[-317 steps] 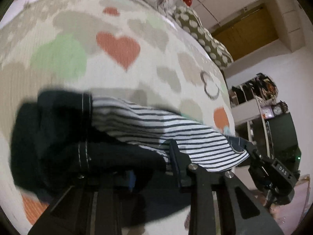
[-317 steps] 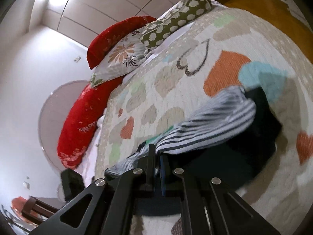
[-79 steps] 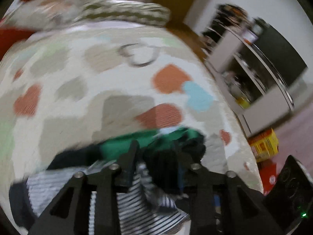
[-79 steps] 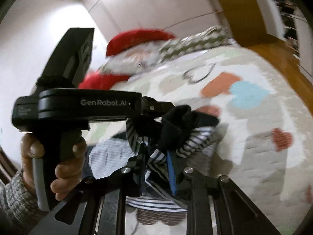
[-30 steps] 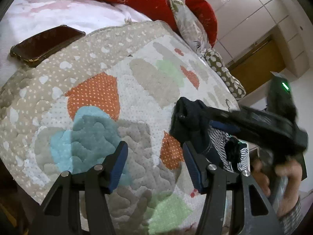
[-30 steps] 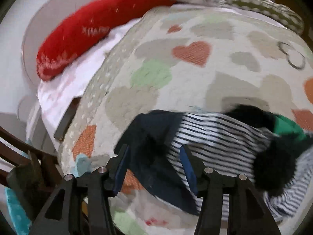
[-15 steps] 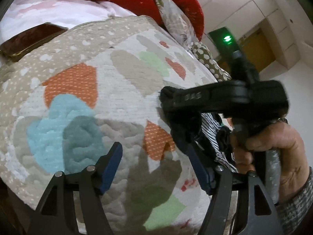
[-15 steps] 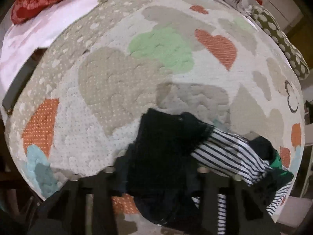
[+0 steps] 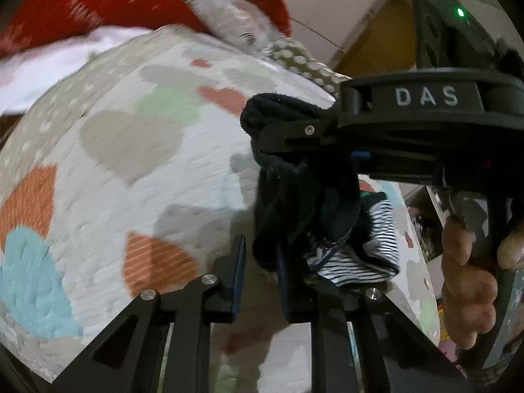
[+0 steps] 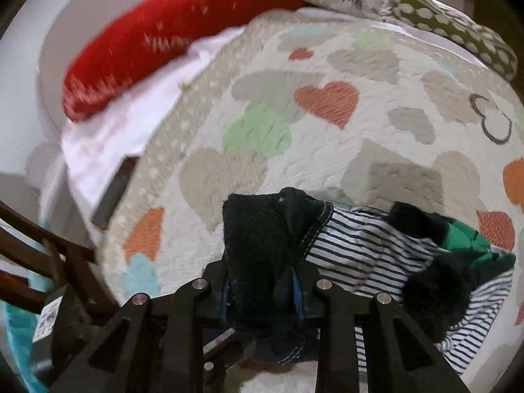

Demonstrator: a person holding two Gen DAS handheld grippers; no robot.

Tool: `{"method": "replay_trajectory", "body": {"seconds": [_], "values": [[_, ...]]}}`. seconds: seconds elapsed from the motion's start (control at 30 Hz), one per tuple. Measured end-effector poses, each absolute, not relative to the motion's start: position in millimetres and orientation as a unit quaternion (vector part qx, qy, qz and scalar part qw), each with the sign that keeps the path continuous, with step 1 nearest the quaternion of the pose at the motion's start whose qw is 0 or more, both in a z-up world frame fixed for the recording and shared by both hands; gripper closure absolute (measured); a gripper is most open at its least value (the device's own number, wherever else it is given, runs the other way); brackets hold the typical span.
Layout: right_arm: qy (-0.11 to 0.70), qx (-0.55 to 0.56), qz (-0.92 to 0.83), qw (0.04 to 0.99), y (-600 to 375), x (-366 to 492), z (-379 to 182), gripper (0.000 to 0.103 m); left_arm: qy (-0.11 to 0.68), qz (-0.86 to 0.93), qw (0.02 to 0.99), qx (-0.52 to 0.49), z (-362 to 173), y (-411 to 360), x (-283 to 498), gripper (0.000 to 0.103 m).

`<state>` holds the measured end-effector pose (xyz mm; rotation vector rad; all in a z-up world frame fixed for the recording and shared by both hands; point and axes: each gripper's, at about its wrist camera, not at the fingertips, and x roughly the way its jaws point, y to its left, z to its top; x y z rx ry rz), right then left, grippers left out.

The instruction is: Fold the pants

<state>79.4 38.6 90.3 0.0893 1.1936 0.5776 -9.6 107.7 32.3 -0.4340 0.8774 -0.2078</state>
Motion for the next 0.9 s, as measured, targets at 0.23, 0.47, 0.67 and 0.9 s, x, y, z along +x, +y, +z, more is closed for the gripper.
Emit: {"method": "replay_trajectory", "body": {"seconds": [0.23,0.47,0.67,0.9], "values": [[0.504,0.147,0.268,0.808,-58.5,70.6,110.0,0.073,0.422,-0.145,0.88,-0.161,57.2,40.7,-2.0,0.085],[0.492,0.223,0.211,0.815,-170.3,64.8,72.9,0.069,0.444,-0.138,0.873,-0.148,55.8,17.0,9.7,0.085],[0.455,0.216,0.113,0.856,-232.0,47.0,68.4,0.06,0.458,-0.119,0.869,-0.147,54.2,14.6,26.7,0.085],[0.398,0.305,0.233,0.833,-223.0,40.9,90.1,0.06,0.486,-0.137,0.859,-0.088,29.1,-29.6,38.7,0.081]]}}
